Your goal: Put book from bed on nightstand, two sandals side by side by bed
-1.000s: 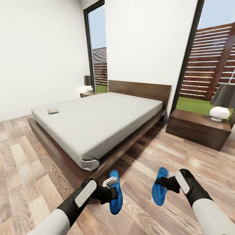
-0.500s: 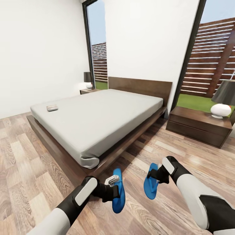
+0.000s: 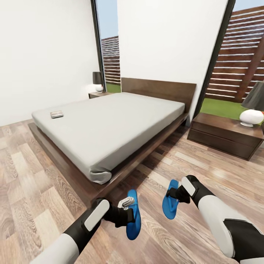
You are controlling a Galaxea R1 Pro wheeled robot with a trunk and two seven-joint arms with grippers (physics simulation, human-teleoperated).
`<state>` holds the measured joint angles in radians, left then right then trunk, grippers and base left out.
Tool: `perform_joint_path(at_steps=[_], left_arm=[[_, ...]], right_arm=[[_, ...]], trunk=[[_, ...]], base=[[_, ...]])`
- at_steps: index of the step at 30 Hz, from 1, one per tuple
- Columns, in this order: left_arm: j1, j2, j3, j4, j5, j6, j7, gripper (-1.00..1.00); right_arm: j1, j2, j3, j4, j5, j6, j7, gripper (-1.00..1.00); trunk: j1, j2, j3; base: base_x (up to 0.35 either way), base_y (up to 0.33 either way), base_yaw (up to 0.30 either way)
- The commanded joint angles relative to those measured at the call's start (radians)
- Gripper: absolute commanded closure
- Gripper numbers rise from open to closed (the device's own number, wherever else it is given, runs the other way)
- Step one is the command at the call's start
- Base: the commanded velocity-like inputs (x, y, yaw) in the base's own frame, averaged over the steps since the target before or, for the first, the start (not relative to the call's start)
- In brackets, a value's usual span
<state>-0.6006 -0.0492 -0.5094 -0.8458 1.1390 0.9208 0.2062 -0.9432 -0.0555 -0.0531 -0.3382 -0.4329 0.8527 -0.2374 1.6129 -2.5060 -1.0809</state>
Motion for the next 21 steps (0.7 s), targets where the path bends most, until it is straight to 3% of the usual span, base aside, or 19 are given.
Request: perform_joint_path(at_steps=[1, 21], left_arm=[[-0.001, 0.0, -0.001, -0.001, 0.011, 0.001, 0.012, 1.0], [-0.001, 0.002, 0.002, -0.002, 0.007, 0.001, 0.01, 1.0]], right_arm=[[0.0, 0.0, -0.002, -0.001, -0.012, -0.013, -0.01, 1.0], [0.0, 0.002, 0.004, 0.027, -0.012, -0.063, -0.013, 1.0]], trunk=[[0.0, -0.001, -0.005], [0.009, -0.005, -0.092]], base=[[0.0, 0.0, 0.126], [0.0, 0.0, 0.234]])
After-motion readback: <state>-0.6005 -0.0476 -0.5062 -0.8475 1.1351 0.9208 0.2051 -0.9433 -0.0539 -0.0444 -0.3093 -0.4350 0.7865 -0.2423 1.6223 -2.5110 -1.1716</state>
